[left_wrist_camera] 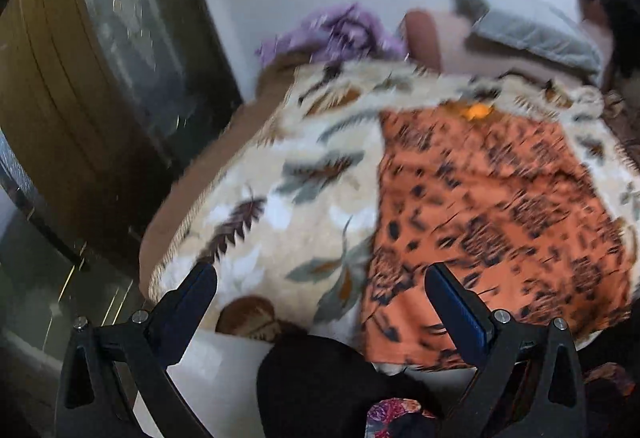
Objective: Fold small clothes
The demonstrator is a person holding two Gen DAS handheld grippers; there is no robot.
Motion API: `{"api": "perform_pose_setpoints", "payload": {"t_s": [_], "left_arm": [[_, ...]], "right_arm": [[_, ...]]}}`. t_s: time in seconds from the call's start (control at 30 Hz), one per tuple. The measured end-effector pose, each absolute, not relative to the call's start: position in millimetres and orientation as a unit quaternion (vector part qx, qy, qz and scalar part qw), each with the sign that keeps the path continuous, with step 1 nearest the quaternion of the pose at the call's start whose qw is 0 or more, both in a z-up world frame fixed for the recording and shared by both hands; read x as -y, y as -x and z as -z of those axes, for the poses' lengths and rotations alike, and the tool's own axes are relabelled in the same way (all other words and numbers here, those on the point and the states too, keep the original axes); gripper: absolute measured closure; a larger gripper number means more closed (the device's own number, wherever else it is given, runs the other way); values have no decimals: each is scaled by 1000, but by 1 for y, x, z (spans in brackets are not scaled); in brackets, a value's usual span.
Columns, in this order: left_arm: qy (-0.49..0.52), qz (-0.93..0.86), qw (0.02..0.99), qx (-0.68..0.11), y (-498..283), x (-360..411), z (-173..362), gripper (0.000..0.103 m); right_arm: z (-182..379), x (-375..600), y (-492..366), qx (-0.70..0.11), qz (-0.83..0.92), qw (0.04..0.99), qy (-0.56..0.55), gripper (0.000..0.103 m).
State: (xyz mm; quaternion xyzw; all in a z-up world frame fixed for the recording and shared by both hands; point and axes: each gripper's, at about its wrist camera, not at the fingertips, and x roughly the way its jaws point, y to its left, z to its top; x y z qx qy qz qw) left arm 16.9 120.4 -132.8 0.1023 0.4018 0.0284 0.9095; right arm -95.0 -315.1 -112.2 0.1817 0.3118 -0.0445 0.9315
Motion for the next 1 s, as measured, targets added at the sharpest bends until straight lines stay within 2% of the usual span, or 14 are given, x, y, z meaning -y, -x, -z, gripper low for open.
{"api": "perform_pose_setpoints", "payload": {"t_s": [0.17,0.37,0.57,1.0], "left_arm": [[-78,-36,891,-445,-33,-137,171,0],[-113,-41,879,-462,-44,-135,199,0],[-121,-17,870,-478,-48,-123,219,0],[-117,10,844,-523,-51,-118,267,0]], "right_arm": [[148,330,74,-363,56,905,-215,31],[181,338,52,-409,63,877,-244,31],[190,327,43,-427,59,875,-221,31],[222,342,57,-457,87,847,-257,31]]}}
